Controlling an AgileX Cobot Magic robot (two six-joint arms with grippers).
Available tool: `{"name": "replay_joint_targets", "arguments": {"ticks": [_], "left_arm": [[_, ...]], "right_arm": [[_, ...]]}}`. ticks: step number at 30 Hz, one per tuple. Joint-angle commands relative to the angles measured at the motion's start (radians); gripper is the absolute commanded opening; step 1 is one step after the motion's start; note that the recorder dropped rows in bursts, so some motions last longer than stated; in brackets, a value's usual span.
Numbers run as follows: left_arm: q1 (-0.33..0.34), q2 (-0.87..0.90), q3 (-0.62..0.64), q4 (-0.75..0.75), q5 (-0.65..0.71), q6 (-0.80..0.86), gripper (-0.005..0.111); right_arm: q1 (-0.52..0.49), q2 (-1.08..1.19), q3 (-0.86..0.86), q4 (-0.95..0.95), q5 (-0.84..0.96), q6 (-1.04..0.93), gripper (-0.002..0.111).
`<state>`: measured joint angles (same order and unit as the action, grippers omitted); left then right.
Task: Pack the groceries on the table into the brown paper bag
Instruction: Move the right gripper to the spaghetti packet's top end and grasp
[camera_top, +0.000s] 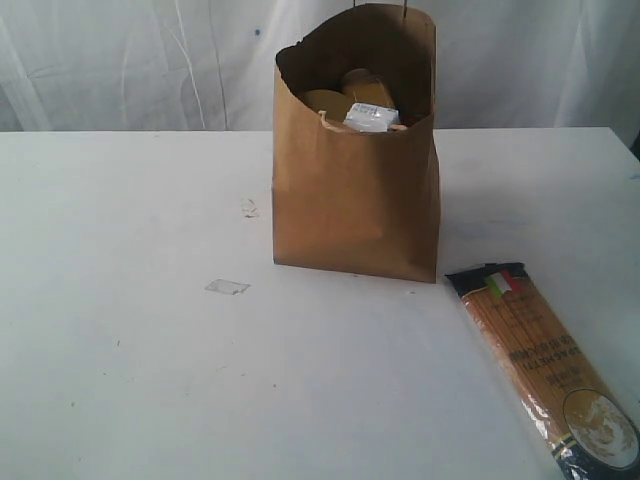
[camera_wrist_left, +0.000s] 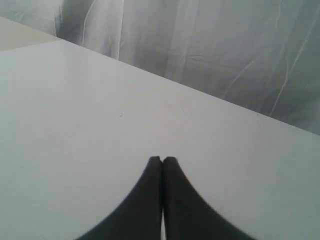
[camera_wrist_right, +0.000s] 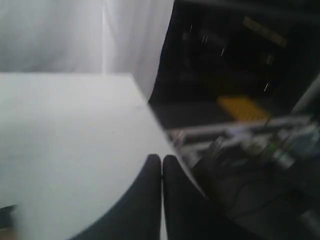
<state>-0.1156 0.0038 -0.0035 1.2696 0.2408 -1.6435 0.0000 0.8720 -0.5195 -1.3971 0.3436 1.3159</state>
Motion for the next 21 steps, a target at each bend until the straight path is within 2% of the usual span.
{"name": "replay_joint_targets", "arguments": {"ticks": [1, 3, 6, 8, 11, 18, 21], "left_arm": [[0.003, -0.004, 0.004, 0.008, -0.017, -0.002, 0.000], [0.003, -0.004, 0.004, 0.008, -0.012, -0.002, 0.000], [0.003, -0.004, 0.004, 0.008, -0.012, -0.002, 0.000], [0.003, -0.004, 0.004, 0.008, -0.012, -0.002, 0.000], [0.003, -0.004, 0.004, 0.008, -0.012, -0.002, 0.000], [0.003, -0.004, 0.004, 0.008, -0.010, -0.002, 0.000], [0.003, -0.004, 0.004, 0.008, -0.010, -0.002, 0.000]], "right_arm": [[0.046, 0.208, -0.014, 0.666, -0.174, -0.558, 0.000], [0.100, 0.298, -0.073, 0.962, -0.069, -0.914, 0.000], [0.172, 0.410, -0.252, 1.218, 0.195, -1.275, 0.000], [0.209, 0.467, -0.345, 1.270, 0.329, -1.302, 0.000], [0.254, 0.539, -0.421, 1.270, 0.415, -1.316, 0.000], [0.270, 0.668, -0.416, 1.265, 0.293, -1.316, 0.000], [0.268, 0.713, -0.416, 1.265, 0.341, -1.316, 0.012]]}}
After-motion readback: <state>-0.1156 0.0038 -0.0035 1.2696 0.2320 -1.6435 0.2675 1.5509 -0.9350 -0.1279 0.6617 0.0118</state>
